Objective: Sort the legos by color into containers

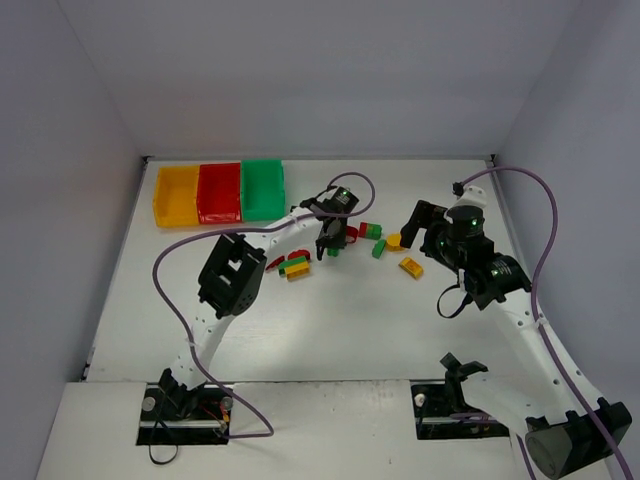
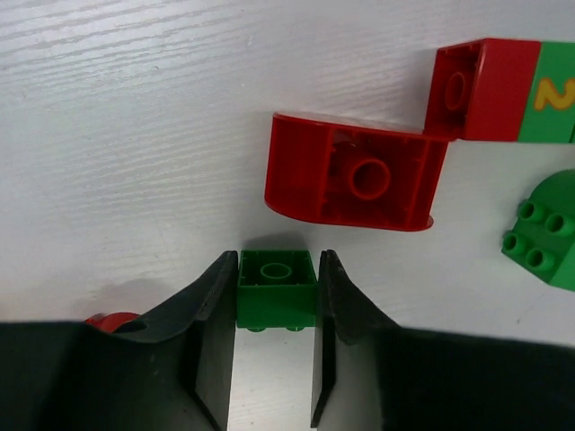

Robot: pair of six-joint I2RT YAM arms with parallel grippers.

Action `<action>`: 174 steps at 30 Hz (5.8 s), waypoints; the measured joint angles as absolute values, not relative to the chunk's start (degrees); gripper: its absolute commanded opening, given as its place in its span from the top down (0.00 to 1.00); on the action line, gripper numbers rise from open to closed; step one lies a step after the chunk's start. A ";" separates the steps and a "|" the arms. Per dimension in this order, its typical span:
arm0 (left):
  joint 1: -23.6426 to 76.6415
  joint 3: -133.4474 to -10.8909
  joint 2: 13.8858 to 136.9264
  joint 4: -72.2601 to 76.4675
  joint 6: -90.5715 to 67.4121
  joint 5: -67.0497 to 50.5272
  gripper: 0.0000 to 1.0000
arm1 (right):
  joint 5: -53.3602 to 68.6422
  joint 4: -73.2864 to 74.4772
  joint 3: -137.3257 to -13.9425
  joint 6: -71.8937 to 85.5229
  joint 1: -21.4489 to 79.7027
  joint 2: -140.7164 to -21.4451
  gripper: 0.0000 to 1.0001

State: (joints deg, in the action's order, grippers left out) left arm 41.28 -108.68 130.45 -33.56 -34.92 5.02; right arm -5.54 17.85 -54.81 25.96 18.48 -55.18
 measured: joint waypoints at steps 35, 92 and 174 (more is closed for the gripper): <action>15.40 -129.05 134.19 -34.17 -18.35 8.19 0.40 | -5.48 17.87 -54.37 25.56 18.46 -55.61 0.00; 42.68 -110.74 121.12 -27.59 -20.08 8.12 0.91 | -4.82 21.21 -50.13 24.95 18.46 -41.71 0.01; 39.75 -112.38 129.14 -32.91 -27.27 7.55 0.79 | -3.55 20.43 -48.64 22.90 18.46 -42.50 0.00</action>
